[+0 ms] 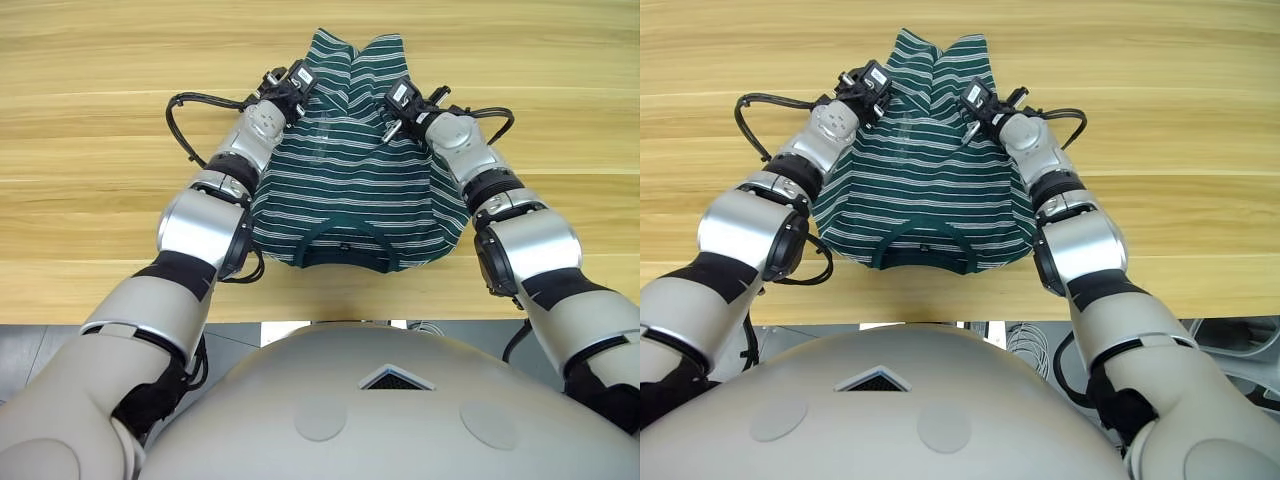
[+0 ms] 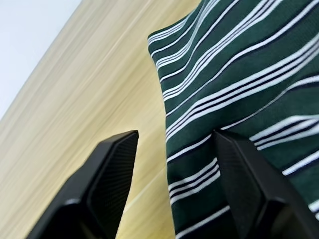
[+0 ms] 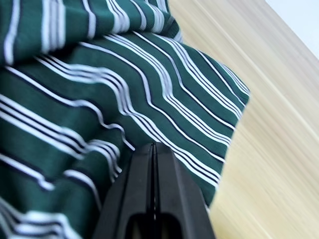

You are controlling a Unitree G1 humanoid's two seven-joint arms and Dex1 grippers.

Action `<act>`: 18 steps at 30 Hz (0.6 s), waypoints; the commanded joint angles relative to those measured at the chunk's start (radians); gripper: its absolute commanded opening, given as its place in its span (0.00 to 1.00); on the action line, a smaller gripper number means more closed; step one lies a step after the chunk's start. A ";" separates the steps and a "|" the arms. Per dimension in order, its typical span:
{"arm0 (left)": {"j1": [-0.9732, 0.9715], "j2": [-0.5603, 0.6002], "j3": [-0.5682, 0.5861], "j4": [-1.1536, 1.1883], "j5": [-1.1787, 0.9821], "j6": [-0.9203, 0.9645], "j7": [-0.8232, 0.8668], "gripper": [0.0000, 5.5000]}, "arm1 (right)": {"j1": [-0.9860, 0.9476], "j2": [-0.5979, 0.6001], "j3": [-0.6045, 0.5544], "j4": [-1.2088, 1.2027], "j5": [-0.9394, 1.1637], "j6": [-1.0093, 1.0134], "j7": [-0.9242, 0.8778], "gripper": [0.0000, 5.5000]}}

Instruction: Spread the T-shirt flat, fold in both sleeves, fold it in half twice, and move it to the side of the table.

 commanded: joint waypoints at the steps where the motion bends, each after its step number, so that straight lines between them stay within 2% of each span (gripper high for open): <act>1: 0.052 0.037 0.030 0.018 -0.013 0.022 -0.011 0.49 | 0.013 -0.028 -0.013 0.007 -0.001 0.013 -0.001 0.01; 18: 0.090 0.090 0.155 -0.003 -0.103 -0.007 0.006 0.49 | 0.061 -0.065 -0.036 -0.004 0.007 0.013 0.011 0.01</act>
